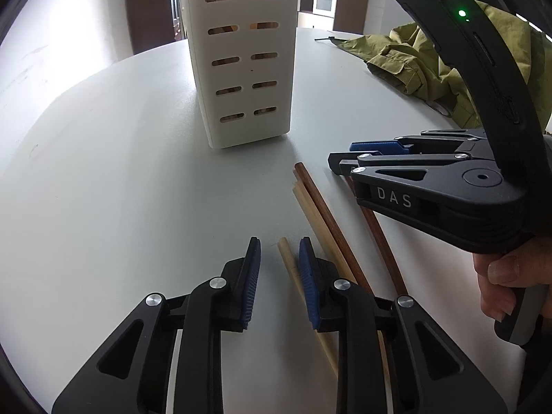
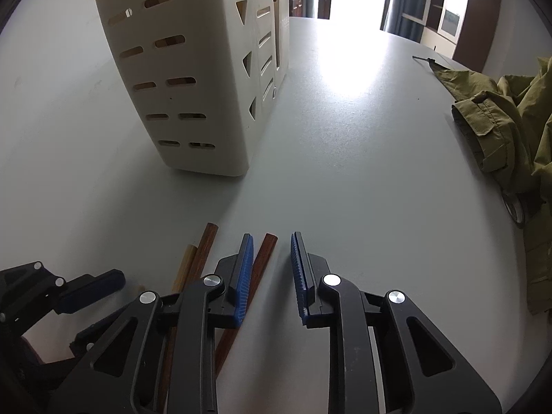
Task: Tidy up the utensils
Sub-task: 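Grasp a light chopstick with the left tool while the right tool grasps a brown one, then raise both held chopsticks and lower them upright into the cream holder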
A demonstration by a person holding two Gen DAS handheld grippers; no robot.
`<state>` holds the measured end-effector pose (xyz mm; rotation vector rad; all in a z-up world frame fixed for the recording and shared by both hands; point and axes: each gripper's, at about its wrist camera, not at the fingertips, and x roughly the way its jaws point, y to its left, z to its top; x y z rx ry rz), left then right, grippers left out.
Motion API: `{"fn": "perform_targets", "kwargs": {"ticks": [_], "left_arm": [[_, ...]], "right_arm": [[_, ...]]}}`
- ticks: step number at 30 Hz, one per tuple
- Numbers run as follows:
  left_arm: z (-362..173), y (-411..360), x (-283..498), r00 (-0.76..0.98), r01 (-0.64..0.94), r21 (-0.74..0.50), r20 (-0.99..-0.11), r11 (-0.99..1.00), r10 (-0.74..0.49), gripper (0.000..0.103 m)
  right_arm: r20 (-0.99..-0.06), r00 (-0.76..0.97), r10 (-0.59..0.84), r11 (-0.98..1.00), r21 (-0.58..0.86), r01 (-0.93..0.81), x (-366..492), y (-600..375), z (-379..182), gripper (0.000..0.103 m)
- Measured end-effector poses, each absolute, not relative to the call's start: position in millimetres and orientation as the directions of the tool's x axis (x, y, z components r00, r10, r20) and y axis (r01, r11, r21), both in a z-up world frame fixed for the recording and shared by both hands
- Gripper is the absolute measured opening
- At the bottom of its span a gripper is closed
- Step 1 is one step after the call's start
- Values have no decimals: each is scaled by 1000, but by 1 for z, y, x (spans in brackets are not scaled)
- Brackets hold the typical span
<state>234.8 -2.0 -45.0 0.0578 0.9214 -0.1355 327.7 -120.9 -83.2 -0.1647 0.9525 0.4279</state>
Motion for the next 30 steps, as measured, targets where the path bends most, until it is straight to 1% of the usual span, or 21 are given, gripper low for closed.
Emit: {"fn": "perform_targets", "kwargs": {"ticks": [3,4,6,8,12,14,17,30], "left_arm": [[-45,-5,238,590,134,18,-805,991,-65,15],[-46,-6,239,588,132,28,-807,991,-55,10],[-47,-7,243,583,127,31,-811,991,-49,8],[-47,-8,245,580,121,32,-814,992,-44,5],[-45,-6,247,575,116,22,-817,993,-49,5],[-42,-5,247,583,111,19,-811,994,-50,5],[-31,-2,244,605,106,9,-794,994,-57,5],[23,5,230,716,97,-18,-693,995,-83,5]], "right_arm": [[-818,499,285,899,47,-436,324,-120,-83,16],[-819,497,287,897,48,-439,324,-119,-82,14],[-820,495,287,896,47,-442,323,-119,-82,13],[-822,490,291,895,53,-443,322,-119,-82,10],[-821,480,310,895,82,-438,313,-118,-79,8],[-820,463,335,893,119,-435,315,-121,-79,8],[-808,474,350,893,134,-431,314,-124,-72,8],[-693,570,441,869,171,-464,297,-131,-14,8]]}}
